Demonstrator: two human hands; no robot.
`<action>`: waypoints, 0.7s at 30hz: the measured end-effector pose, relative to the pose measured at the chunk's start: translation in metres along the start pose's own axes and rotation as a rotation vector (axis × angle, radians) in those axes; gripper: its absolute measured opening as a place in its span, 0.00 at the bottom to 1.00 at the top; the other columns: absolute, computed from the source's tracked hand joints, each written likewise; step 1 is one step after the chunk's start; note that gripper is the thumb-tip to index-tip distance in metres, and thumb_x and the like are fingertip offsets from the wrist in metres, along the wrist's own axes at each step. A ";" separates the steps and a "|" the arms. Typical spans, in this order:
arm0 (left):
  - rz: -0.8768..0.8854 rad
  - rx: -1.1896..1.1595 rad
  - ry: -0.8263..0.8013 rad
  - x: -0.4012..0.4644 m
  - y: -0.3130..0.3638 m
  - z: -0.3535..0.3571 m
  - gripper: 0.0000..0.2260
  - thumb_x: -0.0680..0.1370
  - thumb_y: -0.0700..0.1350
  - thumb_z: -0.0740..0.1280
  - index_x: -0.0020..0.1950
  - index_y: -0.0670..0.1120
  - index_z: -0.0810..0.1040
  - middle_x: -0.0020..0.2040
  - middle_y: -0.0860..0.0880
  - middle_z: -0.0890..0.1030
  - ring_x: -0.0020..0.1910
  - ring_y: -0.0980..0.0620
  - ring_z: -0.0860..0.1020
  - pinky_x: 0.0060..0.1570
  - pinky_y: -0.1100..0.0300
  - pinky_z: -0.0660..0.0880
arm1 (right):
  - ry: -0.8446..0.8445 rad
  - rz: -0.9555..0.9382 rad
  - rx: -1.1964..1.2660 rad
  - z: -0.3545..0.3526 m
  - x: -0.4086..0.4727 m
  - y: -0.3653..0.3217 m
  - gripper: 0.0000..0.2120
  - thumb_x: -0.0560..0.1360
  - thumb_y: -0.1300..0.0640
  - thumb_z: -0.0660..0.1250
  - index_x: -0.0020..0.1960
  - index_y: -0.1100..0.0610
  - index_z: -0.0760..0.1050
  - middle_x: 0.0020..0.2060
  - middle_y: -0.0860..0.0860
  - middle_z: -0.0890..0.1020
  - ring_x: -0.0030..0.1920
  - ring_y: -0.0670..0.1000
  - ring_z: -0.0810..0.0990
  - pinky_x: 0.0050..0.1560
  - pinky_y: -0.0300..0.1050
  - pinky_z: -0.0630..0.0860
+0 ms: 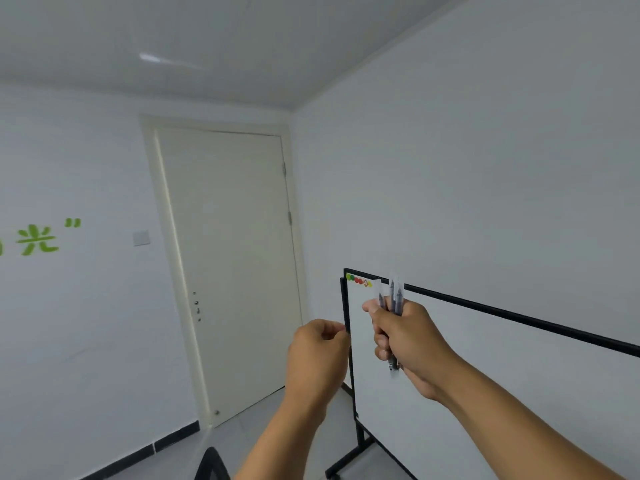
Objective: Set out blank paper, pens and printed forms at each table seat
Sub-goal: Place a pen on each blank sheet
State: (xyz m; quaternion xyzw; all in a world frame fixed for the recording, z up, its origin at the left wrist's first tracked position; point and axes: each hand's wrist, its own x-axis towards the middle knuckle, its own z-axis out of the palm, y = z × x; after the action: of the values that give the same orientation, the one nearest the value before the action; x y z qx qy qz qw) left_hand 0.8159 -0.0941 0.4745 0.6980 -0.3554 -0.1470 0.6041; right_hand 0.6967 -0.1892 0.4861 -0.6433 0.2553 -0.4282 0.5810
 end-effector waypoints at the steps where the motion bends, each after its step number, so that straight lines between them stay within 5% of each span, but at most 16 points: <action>1: -0.014 0.010 0.023 0.018 -0.005 0.004 0.08 0.81 0.41 0.68 0.50 0.52 0.85 0.43 0.52 0.87 0.44 0.51 0.85 0.44 0.54 0.82 | -0.025 0.004 0.016 0.003 0.023 0.009 0.17 0.87 0.55 0.65 0.61 0.72 0.73 0.33 0.51 0.65 0.33 0.50 0.63 0.35 0.46 0.67; 4: -0.036 0.031 0.101 0.087 -0.024 0.013 0.07 0.81 0.42 0.68 0.51 0.53 0.85 0.44 0.53 0.87 0.46 0.52 0.86 0.46 0.54 0.83 | -0.095 0.027 0.030 0.018 0.102 0.038 0.18 0.87 0.55 0.65 0.63 0.72 0.73 0.36 0.55 0.65 0.33 0.51 0.64 0.35 0.47 0.68; 9: -0.046 0.030 0.208 0.213 -0.067 0.024 0.08 0.81 0.41 0.68 0.51 0.52 0.85 0.43 0.52 0.87 0.42 0.51 0.86 0.35 0.63 0.78 | -0.134 0.066 0.041 0.050 0.228 0.093 0.12 0.86 0.58 0.65 0.61 0.68 0.77 0.32 0.50 0.67 0.30 0.50 0.65 0.34 0.46 0.67; 13: -0.085 0.029 0.237 0.305 -0.093 0.027 0.08 0.81 0.42 0.68 0.50 0.52 0.85 0.46 0.53 0.88 0.45 0.51 0.87 0.40 0.59 0.79 | -0.138 0.095 0.023 0.072 0.322 0.123 0.08 0.87 0.58 0.64 0.59 0.59 0.80 0.31 0.50 0.69 0.32 0.49 0.67 0.35 0.46 0.70; 21: -0.074 0.107 0.367 0.469 -0.117 0.011 0.07 0.82 0.42 0.67 0.51 0.52 0.85 0.49 0.56 0.87 0.46 0.52 0.86 0.42 0.60 0.81 | -0.295 0.101 0.056 0.151 0.495 0.161 0.09 0.86 0.58 0.65 0.59 0.63 0.79 0.32 0.50 0.69 0.32 0.50 0.68 0.35 0.46 0.70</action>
State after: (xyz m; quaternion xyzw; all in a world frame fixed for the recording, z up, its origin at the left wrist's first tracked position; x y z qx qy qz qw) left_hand 1.1763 -0.4162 0.4663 0.7567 -0.2208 -0.0205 0.6150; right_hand 1.1010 -0.5491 0.4623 -0.6691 0.1873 -0.3063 0.6507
